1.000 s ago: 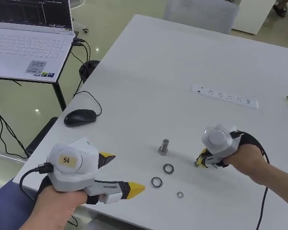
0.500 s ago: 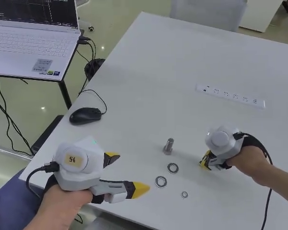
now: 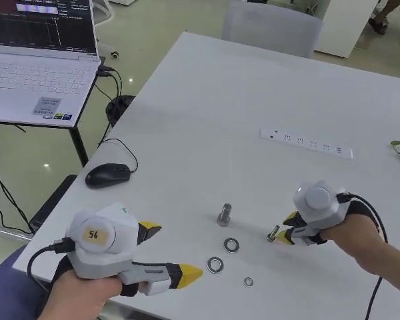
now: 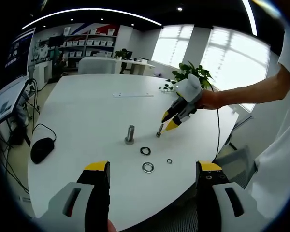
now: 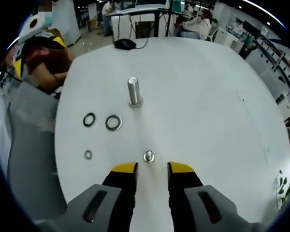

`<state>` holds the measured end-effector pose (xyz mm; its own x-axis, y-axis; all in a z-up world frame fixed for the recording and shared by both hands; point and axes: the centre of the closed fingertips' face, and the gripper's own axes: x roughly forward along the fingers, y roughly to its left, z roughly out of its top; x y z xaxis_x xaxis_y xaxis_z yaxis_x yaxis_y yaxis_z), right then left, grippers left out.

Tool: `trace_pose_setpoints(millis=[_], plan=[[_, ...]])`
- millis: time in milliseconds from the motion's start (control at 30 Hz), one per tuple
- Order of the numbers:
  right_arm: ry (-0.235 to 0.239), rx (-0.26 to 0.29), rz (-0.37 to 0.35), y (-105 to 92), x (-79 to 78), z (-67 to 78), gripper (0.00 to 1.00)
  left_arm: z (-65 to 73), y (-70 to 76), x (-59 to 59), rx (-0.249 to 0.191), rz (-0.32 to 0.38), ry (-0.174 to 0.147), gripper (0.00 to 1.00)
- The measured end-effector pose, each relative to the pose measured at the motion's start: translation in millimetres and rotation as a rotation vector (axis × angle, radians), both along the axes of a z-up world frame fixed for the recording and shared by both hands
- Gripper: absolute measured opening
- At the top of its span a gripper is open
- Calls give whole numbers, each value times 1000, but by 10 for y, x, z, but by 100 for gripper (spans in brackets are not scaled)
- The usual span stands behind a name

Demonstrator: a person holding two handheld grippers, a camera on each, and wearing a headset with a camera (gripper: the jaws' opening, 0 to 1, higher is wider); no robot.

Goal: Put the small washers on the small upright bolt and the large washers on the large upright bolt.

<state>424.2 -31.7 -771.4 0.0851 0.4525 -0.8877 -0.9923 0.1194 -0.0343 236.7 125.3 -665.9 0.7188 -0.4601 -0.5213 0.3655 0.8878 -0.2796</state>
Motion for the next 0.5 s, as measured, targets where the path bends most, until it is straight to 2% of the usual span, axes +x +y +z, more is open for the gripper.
trace_pose_setpoints(millis=[100, 167, 400, 500], plan=[[13, 22, -27, -73, -53, 36, 28, -3, -11, 5, -1, -6, -4, 72], [35, 38, -25, -113, -142, 45, 28, 8, -35, -3, 2, -16, -6, 72], [54, 16, -13, -259, -380, -80, 28, 8, -44, -34, 8, -21, -7, 72], [82, 20, -1, -260, -559, -136, 28, 2, -46, -47, 10, -20, -5, 72]])
